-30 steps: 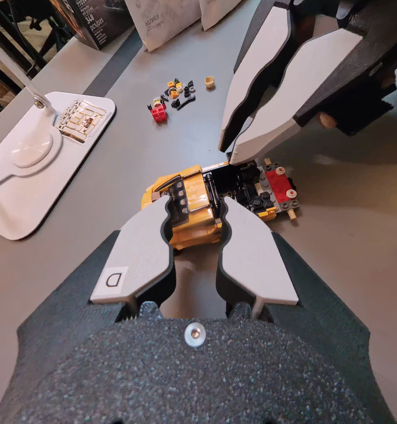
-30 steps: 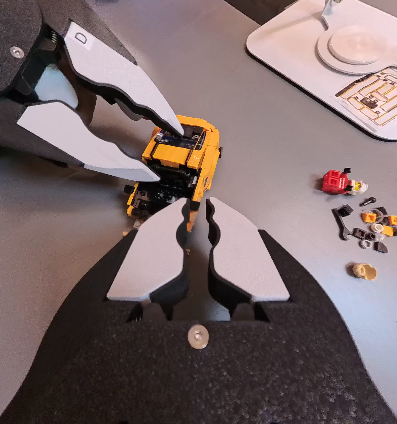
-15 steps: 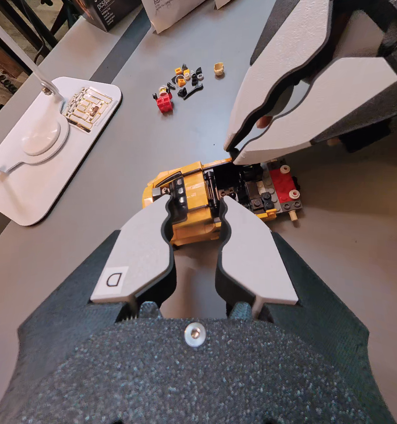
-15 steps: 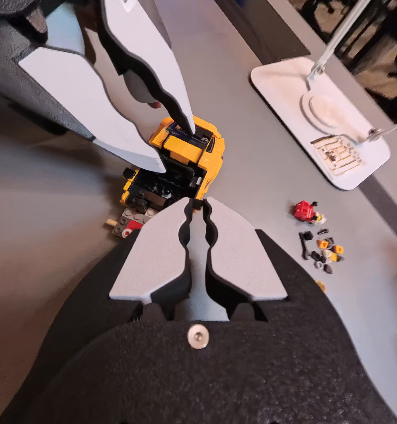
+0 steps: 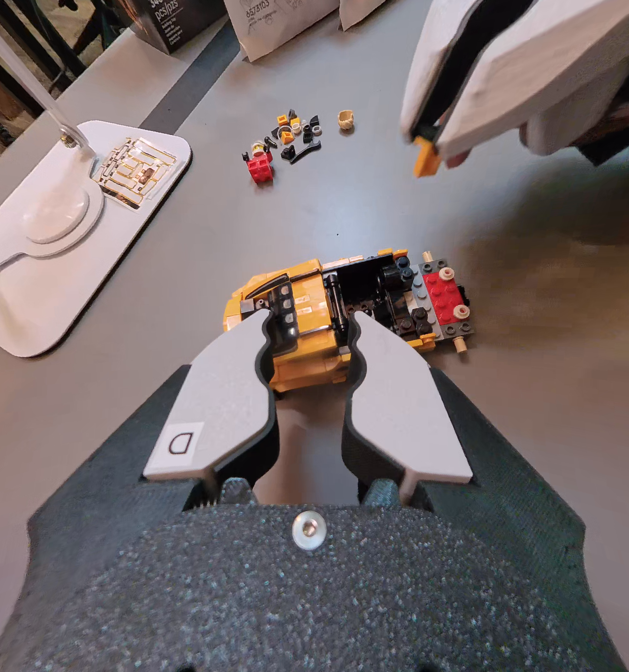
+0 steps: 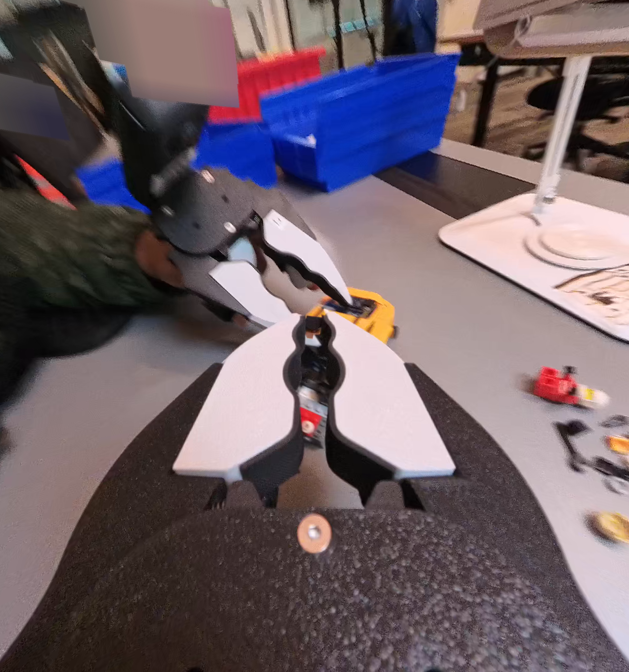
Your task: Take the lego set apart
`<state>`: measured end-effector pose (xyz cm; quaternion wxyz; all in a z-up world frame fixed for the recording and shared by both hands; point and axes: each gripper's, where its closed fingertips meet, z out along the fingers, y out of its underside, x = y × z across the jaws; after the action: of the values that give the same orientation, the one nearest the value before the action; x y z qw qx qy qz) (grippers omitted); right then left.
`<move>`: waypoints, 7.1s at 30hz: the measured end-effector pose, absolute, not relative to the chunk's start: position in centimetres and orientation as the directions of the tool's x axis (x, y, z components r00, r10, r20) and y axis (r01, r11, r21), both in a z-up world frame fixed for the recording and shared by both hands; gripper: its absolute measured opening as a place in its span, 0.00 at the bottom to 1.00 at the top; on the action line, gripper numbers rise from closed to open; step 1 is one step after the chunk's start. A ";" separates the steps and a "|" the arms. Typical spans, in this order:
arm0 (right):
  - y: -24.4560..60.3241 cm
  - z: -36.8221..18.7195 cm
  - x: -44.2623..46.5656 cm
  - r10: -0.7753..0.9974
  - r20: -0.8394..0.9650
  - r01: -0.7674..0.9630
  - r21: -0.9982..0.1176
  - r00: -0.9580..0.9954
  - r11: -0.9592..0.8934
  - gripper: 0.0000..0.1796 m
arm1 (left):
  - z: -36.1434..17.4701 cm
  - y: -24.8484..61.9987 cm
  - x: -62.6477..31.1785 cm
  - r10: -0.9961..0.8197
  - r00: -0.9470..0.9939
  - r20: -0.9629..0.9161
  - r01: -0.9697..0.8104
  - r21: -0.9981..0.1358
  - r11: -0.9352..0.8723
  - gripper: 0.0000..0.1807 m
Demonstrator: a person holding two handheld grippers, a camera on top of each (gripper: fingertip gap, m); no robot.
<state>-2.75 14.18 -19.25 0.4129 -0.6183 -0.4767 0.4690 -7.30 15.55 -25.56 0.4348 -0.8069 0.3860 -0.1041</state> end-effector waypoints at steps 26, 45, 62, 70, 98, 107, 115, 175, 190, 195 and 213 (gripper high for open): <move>7.4 -11.8 -0.6 0.890 -0.189 -0.205 -0.934 -0.415 -0.294 0.04 | -13.1 7.5 0.1 -0.920 0.391 0.016 -0.072 -0.996 -0.048 0.04; 6.9 -12.4 -0.6 0.930 -0.085 -0.123 -0.983 -0.359 -0.137 0.05 | -14.1 7.4 -0.1 -0.882 0.414 -0.225 -0.221 -0.965 0.142 0.01; 7.9 -13.8 -1.0 0.952 -0.096 -0.025 -0.994 -0.290 -0.108 0.00 | -15.7 9.2 -1.4 -0.880 0.453 -0.145 -0.232 -0.972 0.040 0.00; 9.3 -14.2 -1.0 0.967 -0.119 -0.014 -0.992 -0.225 -0.125 0.00 | -18.3 8.3 -0.2 -0.910 0.379 -0.167 -0.337 -0.941 0.032 0.00; 14.9 -14.4 -0.5 0.981 -0.150 0.033 -0.987 0.127 -0.155 0.05 | -16.3 7.3 -2.7 -0.879 0.465 -0.101 -0.323 -0.944 -0.063 0.06; 14.6 -14.3 -0.9 0.984 -0.098 0.071 -0.991 0.147 -0.109 0.05 | -19.1 5.0 -1.5 -0.916 0.398 -0.055 -0.356 -0.929 -0.099 0.07; 16.9 -14.9 -0.1 0.957 -0.076 0.065 -0.993 0.281 -0.098 0.07 | -22.2 2.6 1.2 -0.957 0.289 -0.035 -0.425 -0.900 -0.095 0.07; 16.5 -22.4 -1.0 0.964 0.015 0.426 -0.899 0.265 -0.103 0.11 | -20.6 11.9 -3.4 -0.793 0.604 -0.086 -0.428 -0.873 -0.232 0.15; 11.7 -26.4 -3.5 0.983 -0.149 0.582 -0.792 0.111 -0.186 0.10 | -25.2 14.1 -9.5 -0.715 0.699 -0.013 -0.472 -0.759 -0.448 0.18; 7.1 -26.6 -5.0 0.995 -0.026 0.608 -0.793 -0.091 0.035 0.08 | -25.3 14.0 -11.6 -0.717 0.697 -0.023 -0.491 -0.744 -0.454 0.17; 10.5 -26.6 -3.4 0.997 -0.079 0.579 -0.813 -0.005 -0.061 0.10 | -26.6 13.2 -10.2 -0.752 0.602 0.267 -0.359 -0.752 -0.553 0.18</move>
<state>-3.45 10.51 -26.55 0.2986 -0.6389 -0.6166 0.3500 -10.17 13.21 -26.61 0.3338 -0.8305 0.3344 -0.2950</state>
